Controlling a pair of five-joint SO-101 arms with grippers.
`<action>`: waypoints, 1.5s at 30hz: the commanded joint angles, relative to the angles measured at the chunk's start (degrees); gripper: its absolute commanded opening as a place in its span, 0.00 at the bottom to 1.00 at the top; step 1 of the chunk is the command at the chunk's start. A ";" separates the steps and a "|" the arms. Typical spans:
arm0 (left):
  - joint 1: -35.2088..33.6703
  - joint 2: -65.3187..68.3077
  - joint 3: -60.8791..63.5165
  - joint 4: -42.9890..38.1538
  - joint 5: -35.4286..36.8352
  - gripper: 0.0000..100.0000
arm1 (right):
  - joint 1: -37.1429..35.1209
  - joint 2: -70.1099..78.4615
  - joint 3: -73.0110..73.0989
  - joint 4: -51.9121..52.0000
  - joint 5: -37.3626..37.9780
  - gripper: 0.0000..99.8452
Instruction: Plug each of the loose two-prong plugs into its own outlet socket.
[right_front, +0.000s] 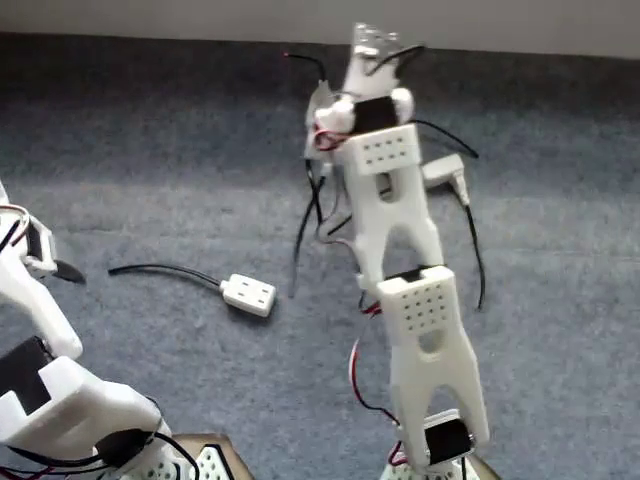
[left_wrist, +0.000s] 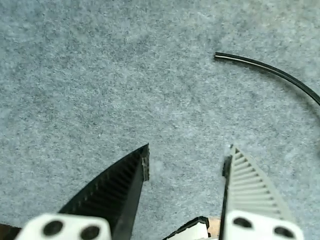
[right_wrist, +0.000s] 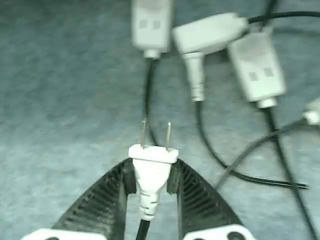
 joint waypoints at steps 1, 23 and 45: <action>-2.51 -1.80 4.09 -6.86 -0.62 0.25 | -8.75 -0.84 -2.07 -6.81 -3.60 0.01; -1.01 -2.42 10.07 -11.52 -5.98 0.25 | -12.44 2.15 13.41 -29.41 -12.84 0.25; 37.67 11.74 -26.42 -9.41 7.74 0.33 | 17.10 -17.71 1.63 -16.04 -12.75 0.25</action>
